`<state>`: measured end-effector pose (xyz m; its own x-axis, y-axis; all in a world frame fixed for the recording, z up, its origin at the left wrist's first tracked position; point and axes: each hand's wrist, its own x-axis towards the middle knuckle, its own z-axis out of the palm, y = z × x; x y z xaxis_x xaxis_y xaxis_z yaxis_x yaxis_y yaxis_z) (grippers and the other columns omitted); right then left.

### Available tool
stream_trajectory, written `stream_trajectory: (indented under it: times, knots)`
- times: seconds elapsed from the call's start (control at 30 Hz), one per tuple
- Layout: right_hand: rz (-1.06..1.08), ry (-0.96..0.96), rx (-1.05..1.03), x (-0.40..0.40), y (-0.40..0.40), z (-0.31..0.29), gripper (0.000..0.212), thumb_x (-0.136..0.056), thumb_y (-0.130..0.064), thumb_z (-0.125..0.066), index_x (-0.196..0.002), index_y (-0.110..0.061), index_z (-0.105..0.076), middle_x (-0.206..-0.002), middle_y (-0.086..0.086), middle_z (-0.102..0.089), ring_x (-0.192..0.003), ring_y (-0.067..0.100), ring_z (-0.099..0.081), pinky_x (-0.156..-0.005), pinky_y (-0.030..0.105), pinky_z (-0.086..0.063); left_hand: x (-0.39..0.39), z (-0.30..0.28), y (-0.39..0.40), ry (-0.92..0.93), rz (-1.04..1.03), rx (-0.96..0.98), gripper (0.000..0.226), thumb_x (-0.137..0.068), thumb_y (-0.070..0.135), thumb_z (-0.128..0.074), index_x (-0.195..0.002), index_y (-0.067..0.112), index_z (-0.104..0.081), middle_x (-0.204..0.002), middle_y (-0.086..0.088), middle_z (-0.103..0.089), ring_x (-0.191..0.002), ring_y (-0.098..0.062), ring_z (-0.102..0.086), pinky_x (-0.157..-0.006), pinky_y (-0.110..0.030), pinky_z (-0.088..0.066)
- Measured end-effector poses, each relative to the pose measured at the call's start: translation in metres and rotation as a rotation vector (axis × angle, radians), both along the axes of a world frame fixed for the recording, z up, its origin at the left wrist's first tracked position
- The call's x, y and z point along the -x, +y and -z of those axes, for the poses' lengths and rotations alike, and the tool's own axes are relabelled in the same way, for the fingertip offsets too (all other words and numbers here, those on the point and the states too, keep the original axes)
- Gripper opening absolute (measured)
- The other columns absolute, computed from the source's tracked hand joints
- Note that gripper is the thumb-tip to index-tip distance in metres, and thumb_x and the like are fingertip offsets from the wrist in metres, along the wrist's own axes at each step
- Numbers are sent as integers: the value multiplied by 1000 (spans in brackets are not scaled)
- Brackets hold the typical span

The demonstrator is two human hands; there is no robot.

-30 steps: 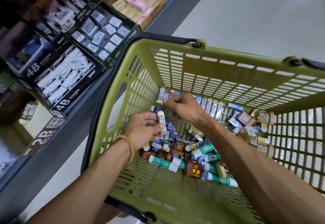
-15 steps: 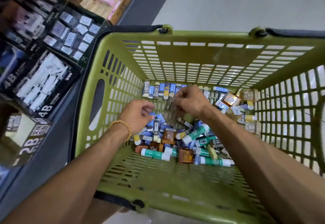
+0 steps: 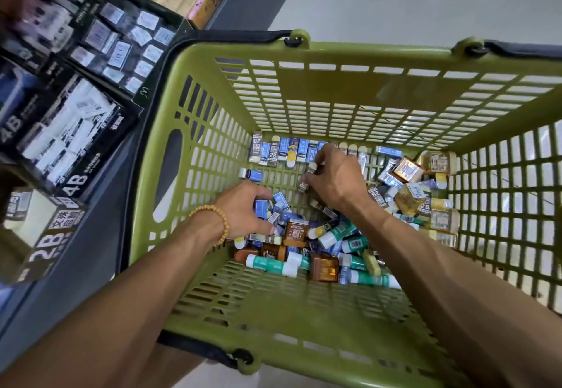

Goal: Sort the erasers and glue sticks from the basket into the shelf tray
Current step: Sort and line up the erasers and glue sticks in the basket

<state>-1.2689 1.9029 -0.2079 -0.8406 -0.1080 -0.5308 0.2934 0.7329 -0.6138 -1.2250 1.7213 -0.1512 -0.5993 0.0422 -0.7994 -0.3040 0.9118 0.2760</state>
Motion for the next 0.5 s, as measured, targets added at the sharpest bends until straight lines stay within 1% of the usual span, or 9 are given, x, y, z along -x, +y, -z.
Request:
stream_trajectory:
  times: [0.07,0.1,0.13,0.2,0.23,0.3,0.37,0.4,0.5]
  knots:
    - [52,-24,40,0,-1,1,29,-88,-19,-75,-106,-17,-52,-83,3,-66,-64,15,-66,-48,18,-49,1,3,-1,-4,41,31,75,-73,23,-84,-139,23,-49,-144,-1,-43,-132,-21,-43,-110,-35,-37]
    - [62,-22,49,0,-2,2,28,-88,-17,-75,-104,-17,-52,-83,3,-66,-64,14,-66,-48,17,-48,1,4,-1,-6,49,38,74,-72,22,-85,-137,24,-50,-144,-1,-42,-133,-22,-42,-111,-36,-36]
    - [64,-10,51,0,-2,2,27,-88,-16,-74,-103,-18,-52,-84,3,-66,-65,13,-65,-50,18,-50,0,5,-1,-4,49,34,72,-71,23,-85,-134,25,-51,-144,-1,-43,-133,-22,-42,-112,-37,-35]
    - [49,25,44,-3,-4,3,25,-88,-15,-73,-106,-16,-55,-87,4,-68,-69,15,-65,-58,26,-56,0,5,0,3,42,6,65,-70,23,-85,-127,26,-54,-143,1,-45,-133,-20,-42,-111,-34,-34]
    - [33,40,37,-5,-5,3,27,-88,-15,-73,-110,-15,-57,-88,5,-69,-71,18,-66,-62,29,-58,0,5,0,5,34,-10,63,-70,22,-85,-125,26,-56,-141,3,-47,-131,-19,-44,-108,-31,-35]
    - [-24,72,13,-9,-7,4,31,-89,-17,-72,-117,-13,-58,-91,6,-71,-74,20,-67,-63,27,-57,1,5,1,4,26,-36,59,-70,20,-85,-123,24,-59,-128,4,-52,-124,-18,-48,-98,-24,-37]
    - [-79,109,-6,-11,-8,5,31,-90,-19,-72,-118,-12,-59,-94,7,-72,-79,22,-68,-68,28,-58,1,3,2,3,40,-44,56,-70,20,-85,-121,22,-61,-112,6,-51,-115,-17,-52,-89,-20,-36]
    - [-99,123,-16,-12,-8,5,32,-90,-20,-72,-119,-12,-60,-96,8,-73,-81,22,-68,-72,28,-57,1,3,2,1,53,-41,53,-71,21,-85,-119,22,-62,-111,6,-50,-112,-16,-52,-88,-20,-35]
    - [-149,132,-14,-15,-7,5,39,-88,-23,-75,-121,-13,-59,-100,5,-70,-82,20,-65,-68,22,-49,0,1,2,-35,67,-28,46,-72,20,-84,-113,24,-64,-123,3,-52,-108,-15,-50,-87,-20,-34]
